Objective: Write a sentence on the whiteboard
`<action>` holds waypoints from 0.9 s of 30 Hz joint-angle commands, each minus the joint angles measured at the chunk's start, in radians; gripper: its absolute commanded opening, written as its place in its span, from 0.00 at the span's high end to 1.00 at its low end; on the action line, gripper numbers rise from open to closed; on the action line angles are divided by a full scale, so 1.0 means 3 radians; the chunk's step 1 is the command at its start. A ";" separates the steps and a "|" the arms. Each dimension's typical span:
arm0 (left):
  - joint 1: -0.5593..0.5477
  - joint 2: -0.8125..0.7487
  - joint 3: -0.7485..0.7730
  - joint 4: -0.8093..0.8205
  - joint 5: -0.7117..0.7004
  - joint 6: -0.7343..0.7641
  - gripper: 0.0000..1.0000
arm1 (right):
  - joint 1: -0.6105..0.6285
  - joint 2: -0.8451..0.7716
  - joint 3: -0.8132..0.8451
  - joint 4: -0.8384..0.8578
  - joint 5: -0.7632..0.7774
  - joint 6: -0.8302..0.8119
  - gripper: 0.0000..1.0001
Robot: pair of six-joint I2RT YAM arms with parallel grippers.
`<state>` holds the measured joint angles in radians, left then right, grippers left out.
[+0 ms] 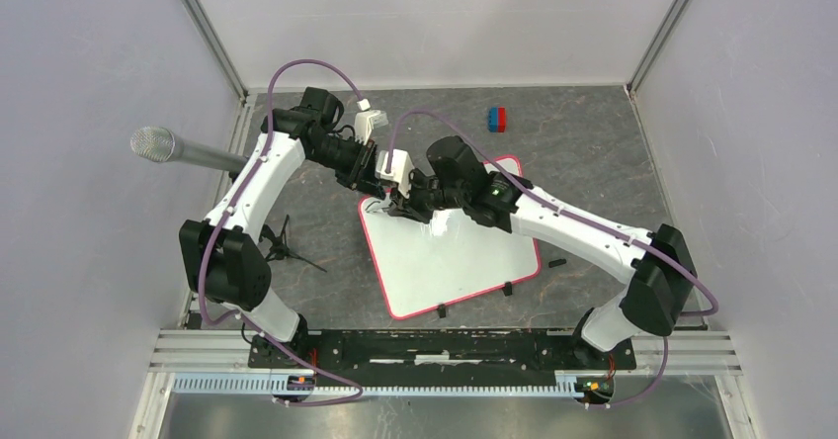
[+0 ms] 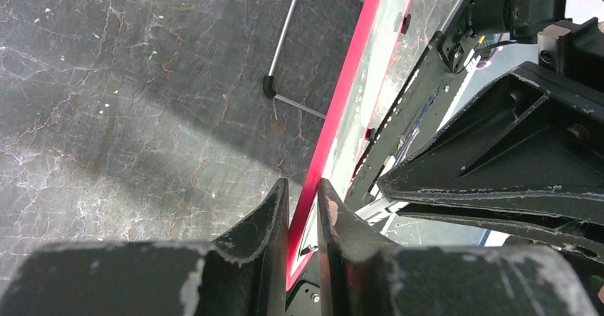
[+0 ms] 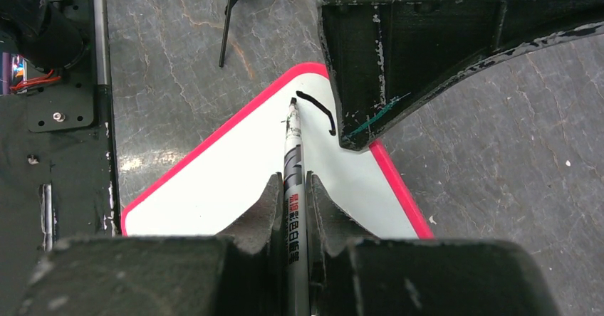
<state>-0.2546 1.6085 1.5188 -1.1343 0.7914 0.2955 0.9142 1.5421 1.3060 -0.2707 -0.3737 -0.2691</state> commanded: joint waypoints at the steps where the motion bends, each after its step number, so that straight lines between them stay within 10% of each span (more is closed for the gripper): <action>1: -0.0005 -0.0025 0.0066 0.0002 0.0078 0.0030 0.98 | 0.0000 0.0000 0.0088 0.0049 0.0100 -0.0008 1.00; 27: -0.0005 -0.0059 0.0035 0.0000 0.0077 0.0034 0.98 | 0.0165 -0.0340 -0.0350 0.0053 0.0086 0.0023 1.00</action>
<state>-0.2543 1.6085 1.5188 -1.1343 0.7918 0.2958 0.9665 1.4673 1.1301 -0.2596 -0.3817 -0.2577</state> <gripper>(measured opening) 0.240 0.146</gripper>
